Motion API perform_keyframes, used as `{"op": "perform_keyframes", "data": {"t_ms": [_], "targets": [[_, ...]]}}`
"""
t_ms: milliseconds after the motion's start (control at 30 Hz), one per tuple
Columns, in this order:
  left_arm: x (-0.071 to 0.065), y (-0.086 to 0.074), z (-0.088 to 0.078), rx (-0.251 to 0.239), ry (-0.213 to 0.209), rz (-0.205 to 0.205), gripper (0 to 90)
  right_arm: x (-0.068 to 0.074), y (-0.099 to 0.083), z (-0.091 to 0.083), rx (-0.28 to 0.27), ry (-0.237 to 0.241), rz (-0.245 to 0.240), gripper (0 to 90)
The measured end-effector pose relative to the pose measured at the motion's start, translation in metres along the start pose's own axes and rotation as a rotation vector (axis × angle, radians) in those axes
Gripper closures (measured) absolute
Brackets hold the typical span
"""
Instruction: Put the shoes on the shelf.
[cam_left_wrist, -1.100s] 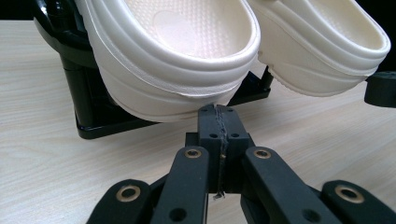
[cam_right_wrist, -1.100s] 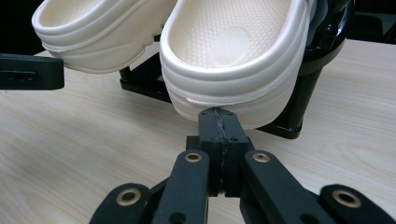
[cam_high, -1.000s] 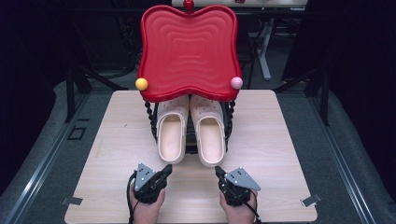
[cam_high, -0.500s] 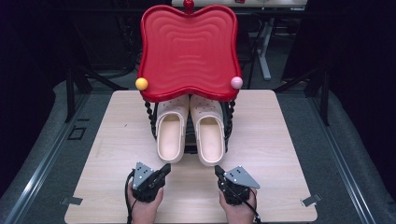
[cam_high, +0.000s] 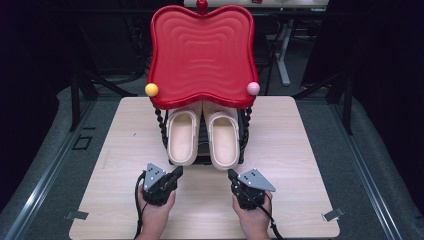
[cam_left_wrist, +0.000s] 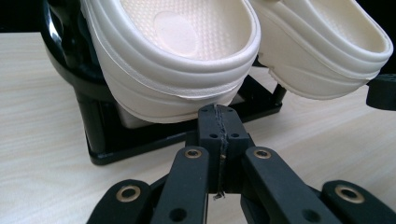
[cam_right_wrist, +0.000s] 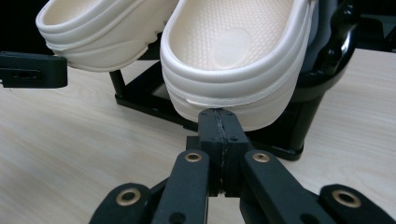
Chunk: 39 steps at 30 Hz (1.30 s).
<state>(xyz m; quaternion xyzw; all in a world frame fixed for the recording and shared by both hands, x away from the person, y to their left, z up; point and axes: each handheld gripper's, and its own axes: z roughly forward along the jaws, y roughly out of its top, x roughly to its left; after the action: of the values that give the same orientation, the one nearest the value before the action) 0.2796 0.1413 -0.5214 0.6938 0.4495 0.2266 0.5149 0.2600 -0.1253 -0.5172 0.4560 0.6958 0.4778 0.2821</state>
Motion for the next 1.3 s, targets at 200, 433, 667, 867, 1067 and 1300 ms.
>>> {"op": "perform_keyframes", "data": {"t_ms": [200, 433, 667, 867, 1067, 1300], "targets": [[0.008, 0.012, 0.009, -0.009, 0.007, -0.017, 89.9, -0.003, 0.008, 0.013, -0.021, -0.001, 0.018, 89.8], [0.013, 0.025, 0.021, -0.014, 0.026, -0.008, 90.0, -0.01, 0.022, 0.032, -0.038, -0.013, 0.03, 89.8], [0.016, 0.032, 0.033, 0.0, 0.022, 0.008, 90.0, -0.015, 0.033, 0.046, -0.06, -0.027, 0.041, 89.7], [0.019, 0.035, 0.04, 0.0, 0.034, -0.001, 89.9, -0.016, 0.033, 0.055, -0.042, -0.028, 0.035, 89.8], [0.019, 0.035, 0.047, 0.023, 0.022, 0.007, 89.9, -0.016, 0.036, 0.06, -0.042, -0.027, 0.031, 89.8], [0.016, 0.037, 0.053, 0.046, 0.007, 0.008, 89.9, -0.014, 0.035, 0.067, -0.029, -0.023, 0.038, 89.7]]}}
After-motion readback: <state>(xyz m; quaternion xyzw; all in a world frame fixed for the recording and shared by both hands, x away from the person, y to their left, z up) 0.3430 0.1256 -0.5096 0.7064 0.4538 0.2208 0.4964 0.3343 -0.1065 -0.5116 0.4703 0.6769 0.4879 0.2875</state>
